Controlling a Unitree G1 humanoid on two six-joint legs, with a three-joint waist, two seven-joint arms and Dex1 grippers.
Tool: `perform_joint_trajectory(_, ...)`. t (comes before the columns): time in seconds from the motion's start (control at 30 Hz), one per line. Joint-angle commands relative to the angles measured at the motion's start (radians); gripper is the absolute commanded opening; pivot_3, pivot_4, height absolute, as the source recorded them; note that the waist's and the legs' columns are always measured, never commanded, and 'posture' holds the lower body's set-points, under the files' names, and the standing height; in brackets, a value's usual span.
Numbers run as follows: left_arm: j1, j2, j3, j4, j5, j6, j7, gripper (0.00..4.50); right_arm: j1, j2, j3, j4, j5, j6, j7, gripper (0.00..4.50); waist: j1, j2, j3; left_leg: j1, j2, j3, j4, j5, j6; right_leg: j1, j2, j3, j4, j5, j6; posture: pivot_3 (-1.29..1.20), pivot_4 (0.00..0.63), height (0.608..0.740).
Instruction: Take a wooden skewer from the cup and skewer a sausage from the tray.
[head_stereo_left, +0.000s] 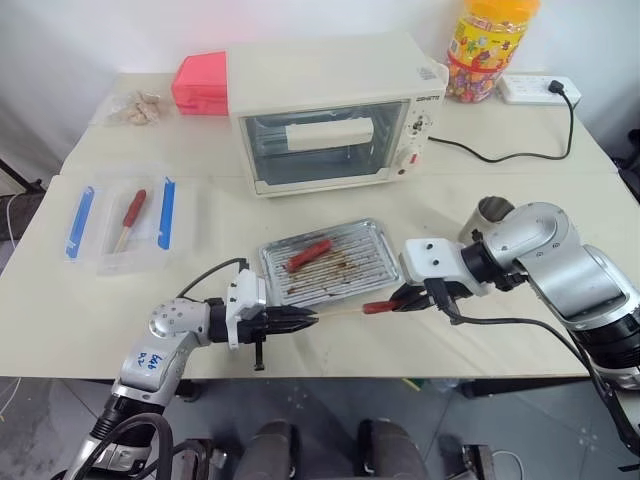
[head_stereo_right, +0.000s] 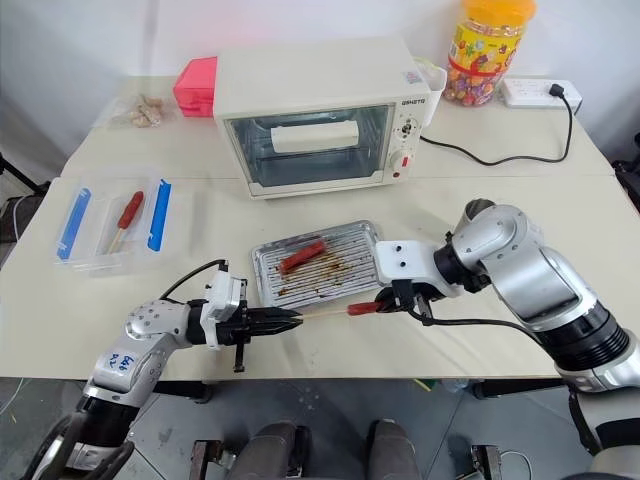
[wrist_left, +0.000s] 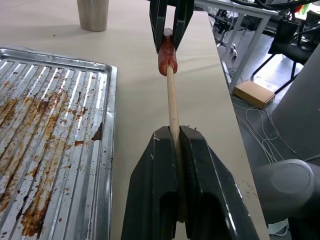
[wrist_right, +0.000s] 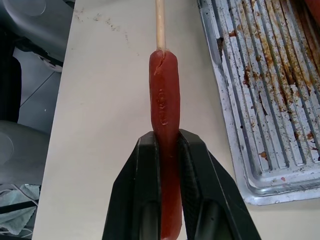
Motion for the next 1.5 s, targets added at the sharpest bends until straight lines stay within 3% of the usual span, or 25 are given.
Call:
perform_joint_trajectory(0.03,-0.035,-0.021,-0.010,-0.014,0.003,-0.017,0.006,0.00,-0.012,0.017,-0.002,-0.042,0.026,-0.015,0.014,0.32,0.001,0.000,0.000,0.000,0.000,0.000,0.000,0.000,0.000,0.000,0.000,0.000,0.000,0.000,0.000,0.00,0.150,0.740)
perform_joint_trajectory(0.93,-0.225,-0.203,-0.144,0.098,0.106,0.025,-0.014,0.00,-0.050,0.135,0.037,-0.102,0.013,0.069,-0.021,0.32,0.001,0.000,0.000,0.000,0.000,0.000,0.001,0.000,0.000,0.000,0.001,0.000,0.001,0.000,0.000,0.00,0.150,0.740)
perform_joint_trajectory(1.27,-0.176,-0.164,-0.096,0.023,0.085,0.054,-0.020,0.00,-0.024,0.112,0.009,-0.104,0.025,0.075,-0.017,0.32,0.000,0.000,0.000,0.000,0.000,0.000,0.001,0.000,0.000,0.000,0.001,0.000,0.001,0.000,0.000,0.00,0.150,0.740)
perform_joint_trajectory(1.3,-0.167,-0.156,-0.081,0.011,0.078,0.058,-0.017,0.00,-0.019,0.104,0.001,-0.102,0.028,0.074,-0.014,0.90,0.000,0.000,0.000,0.000,0.000,0.000,0.001,0.000,0.000,0.000,0.001,0.000,0.001,0.000,0.000,0.00,0.150,0.740)
perform_joint_trajectory(1.5,-0.102,-0.097,0.007,-0.071,0.039,0.070,-0.012,0.00,0.013,0.041,-0.061,-0.052,0.032,-0.013,0.021,2.80,0.000,0.000,0.000,0.000,0.000,0.000,0.001,0.000,0.000,0.000,0.000,0.000,0.001,0.000,0.000,0.00,0.150,0.740)
